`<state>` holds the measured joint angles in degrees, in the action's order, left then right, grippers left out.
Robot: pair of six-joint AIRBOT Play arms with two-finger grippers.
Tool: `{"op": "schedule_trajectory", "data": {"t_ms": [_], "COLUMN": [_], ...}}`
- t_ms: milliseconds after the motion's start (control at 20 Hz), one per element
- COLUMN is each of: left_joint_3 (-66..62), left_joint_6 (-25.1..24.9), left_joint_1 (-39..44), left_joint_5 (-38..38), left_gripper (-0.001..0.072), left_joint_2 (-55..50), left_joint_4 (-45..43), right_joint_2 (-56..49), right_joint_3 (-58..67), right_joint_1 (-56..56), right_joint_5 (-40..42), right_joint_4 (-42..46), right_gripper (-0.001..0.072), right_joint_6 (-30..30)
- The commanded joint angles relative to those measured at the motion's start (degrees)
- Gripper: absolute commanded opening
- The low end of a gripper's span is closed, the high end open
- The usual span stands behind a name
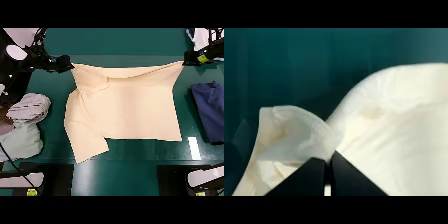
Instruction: Fold the shirts.
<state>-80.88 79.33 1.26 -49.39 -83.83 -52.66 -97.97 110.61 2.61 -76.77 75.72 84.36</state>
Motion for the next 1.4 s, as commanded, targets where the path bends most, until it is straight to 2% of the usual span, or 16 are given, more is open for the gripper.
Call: {"op": "schedule_trajectory", "data": {"t_ms": [0, 150, 200, 250, 300, 350, 400, 450, 500, 600, 750, 850, 1000, 1350], "left_joint_3": [0.28, 0.28, 0.28, 0.24, -0.11, -1.11, -2.12, -2.84, -2.84, -0.07, 15.32, 27.74, 40.30, 45.35], "left_joint_6": [-1.22, -1.79, -1.79, -1.75, -1.66, -1.75, -1.84, -2.03, -3.65, -6.29, -6.36, -8.33, -9.53, -9.27], "left_joint_1": [0.00, -0.02, -0.02, -0.39, -1.14, -2.40, -4.04, -6.12, -8.11, -11.13, -13.35, -13.44, -13.44, -13.44], "left_joint_5": [7.17, 6.38, 5.51, 4.02, 1.31, -3.21, -8.31, -14.34, -20.00, -28.13, -26.95, -24.70, -22.03, -15.56], "left_gripper": [0.0029, 0.0031, 0.0249, 0.0590, 0.0664, 0.0550, 0.0505, 0.0502, 0.0502, 0.0501, 0.0501, 0.0501, 0.0502, 0.0502], "left_joint_2": [-2.29, -2.29, -2.27, -2.25, -2.14, -2.14, -2.08, -1.70, -1.03, 1.55, 10.27, 16.46, 21.38, 21.46], "left_joint_4": [0.61, 0.72, 0.31, 0.35, 0.33, 0.33, 0.33, 0.33, 0.26, -0.59, -1.84, -2.14, -2.82, -4.61], "right_joint_2": [-1.40, -1.42, -1.40, -1.40, -1.38, -1.20, -0.92, -0.52, 0.04, 2.60, 9.57, 14.34, 20.46, 31.43], "right_joint_3": [0.07, 0.04, 0.07, 0.07, 0.07, 0.04, 0.02, 0.04, -0.09, -3.17, -14.01, -21.64, -30.34, -42.71], "right_joint_1": [0.09, -0.68, -1.27, -2.03, -2.51, -3.41, -4.42, -5.14, -5.75, -6.43, -6.75, -6.67, -6.67, -6.67], "right_joint_5": [6.32, 6.56, 5.68, 3.91, 1.44, -1.92, -5.60, -9.88, -13.97, -17.51, -15.67, -13.70, -11.76, -11.19], "right_joint_4": [0.90, 0.81, 0.37, 0.26, 0.31, 0.28, 0.28, 0.24, 0.20, -3.63, -11.85, -16.44, -19.15, -19.10], "right_gripper": [0.0011, 0.0023, 0.0182, 0.0362, 0.0365, 0.0364, 0.0364, 0.0360, 0.0311, 0.0303, 0.0303, 0.0303, 0.0303, 0.0303], "right_joint_6": [0.66, 0.76, 0.76, 0.81, 0.83, 0.81, 0.55, -0.42, -1.92, -4.46, -6.19, -8.00, -9.01, -10.14]}}
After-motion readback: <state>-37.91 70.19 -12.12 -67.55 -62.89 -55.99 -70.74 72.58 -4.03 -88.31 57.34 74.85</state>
